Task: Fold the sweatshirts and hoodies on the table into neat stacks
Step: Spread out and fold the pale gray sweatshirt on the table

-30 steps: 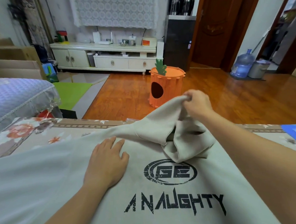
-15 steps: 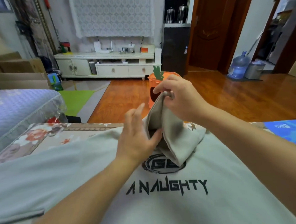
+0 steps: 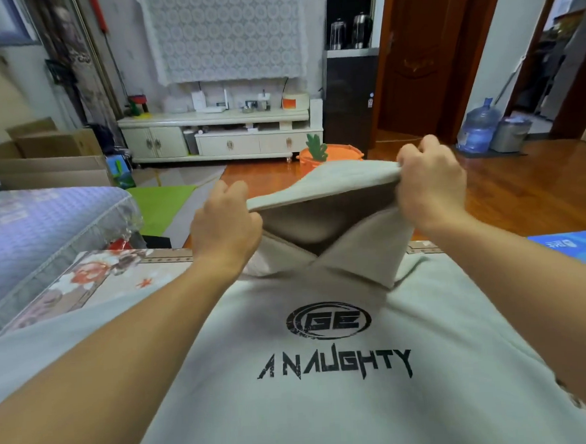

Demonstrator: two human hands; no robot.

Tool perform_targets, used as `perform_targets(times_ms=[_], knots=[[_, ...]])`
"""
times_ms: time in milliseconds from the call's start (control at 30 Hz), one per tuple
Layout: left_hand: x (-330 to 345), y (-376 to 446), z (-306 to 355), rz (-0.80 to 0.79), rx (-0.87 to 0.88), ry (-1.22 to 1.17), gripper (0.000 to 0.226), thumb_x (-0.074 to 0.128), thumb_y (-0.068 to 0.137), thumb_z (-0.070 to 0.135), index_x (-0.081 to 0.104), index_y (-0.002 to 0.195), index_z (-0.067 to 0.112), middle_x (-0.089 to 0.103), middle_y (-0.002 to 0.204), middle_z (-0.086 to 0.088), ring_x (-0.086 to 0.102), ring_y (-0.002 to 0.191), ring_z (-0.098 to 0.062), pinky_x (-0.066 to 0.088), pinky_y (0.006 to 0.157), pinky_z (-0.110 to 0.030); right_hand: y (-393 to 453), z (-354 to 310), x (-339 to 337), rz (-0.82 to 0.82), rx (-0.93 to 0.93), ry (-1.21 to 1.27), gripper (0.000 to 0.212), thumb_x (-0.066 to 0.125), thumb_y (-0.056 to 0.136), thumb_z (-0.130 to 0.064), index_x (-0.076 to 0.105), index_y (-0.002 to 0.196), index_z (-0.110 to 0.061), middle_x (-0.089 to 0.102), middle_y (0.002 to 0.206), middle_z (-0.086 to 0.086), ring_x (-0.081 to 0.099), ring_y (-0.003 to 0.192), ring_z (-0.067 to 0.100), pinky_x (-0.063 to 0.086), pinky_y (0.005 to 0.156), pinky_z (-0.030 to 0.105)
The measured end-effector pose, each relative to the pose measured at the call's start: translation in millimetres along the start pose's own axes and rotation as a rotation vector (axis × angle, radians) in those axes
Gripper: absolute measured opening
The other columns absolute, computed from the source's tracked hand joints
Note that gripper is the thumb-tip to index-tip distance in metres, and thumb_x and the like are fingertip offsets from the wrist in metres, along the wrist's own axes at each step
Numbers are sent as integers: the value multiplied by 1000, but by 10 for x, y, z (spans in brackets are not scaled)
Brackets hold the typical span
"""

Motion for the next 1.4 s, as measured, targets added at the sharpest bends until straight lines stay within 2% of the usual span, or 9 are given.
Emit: perform_targets(times_ms=[200,300,400,567,767,967,1067,1233,1400], knots=[[142,-700,-91,-103,75,145,40,54,76,-2,49,112,13,41,112,-11,49,84,-35,34,57,-39,-622,250,-51,-14,-378,-39,58,75,81,-3,58,135,-8,51,116,17,48,99,35,47,64,37],[395,-1330,-290,-672,81,411,84,58,88,18,10,157,31,15,155,-14,40,127,-37,45,79,-42,-1239,452,221,-499,-727,-143,75,75,73,-7,48,141,-25,51,128,15,49,111,38,48,82,45],[422,-1514,-298,-949,-12,216,94,55,92,49,-8,161,38,-10,168,-10,8,152,-34,25,120,-45,-1640,611,255,-1047,-644,-115,78,43,81,-65,24,153,-42,11,164,4,10,150,34,16,122,46],[564,-1010,-104,-553,-211,-244,66,45,101,48,30,159,19,33,162,-9,25,150,-31,24,120,-45,-1212,517,406,-791,-156,291,58,53,99,-43,39,152,-24,32,159,6,26,147,26,22,121,41],[1223,-748,-284,-631,-404,-70,46,46,104,39,53,134,5,56,137,-18,55,118,-36,47,94,-43,-870,433,956,-934,306,423,62,50,101,-44,37,153,-11,41,157,9,39,143,31,35,113,41],[1210,-546,-330,-373,-425,-294,24,44,107,30,53,112,9,63,114,-15,57,104,-37,42,83,-42,-803,506,983,-776,442,790,14,68,96,-27,69,97,-13,70,89,1,66,89,24,50,67,30],[931,-231,-364,-206,-238,-451,23,48,107,32,56,97,12,61,90,-4,56,90,-31,40,78,-42,-805,593,927,-723,454,848,17,69,95,-31,71,100,-16,73,96,3,69,92,25,56,81,40],[1058,-291,-777,-669,-162,190,27,52,102,39,58,85,19,69,100,-9,59,87,-28,48,78,-38,-977,639,1010,-967,306,335,37,61,98,-38,60,123,-10,63,121,9,58,113,31,48,89,38],[1042,-476,-661,-366,-370,-103,37,44,103,46,55,116,13,62,118,-13,58,107,-35,48,90,-47,-940,541,1000,-696,305,282,54,47,103,-42,43,148,-12,49,149,12,48,133,35,43,100,43]])
Point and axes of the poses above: each hand's wrist, its own y-axis towards the middle knuckle, its own x-axis out of the palm, z = x × y, the point moved 2 cm from there along y, towards the middle knuckle
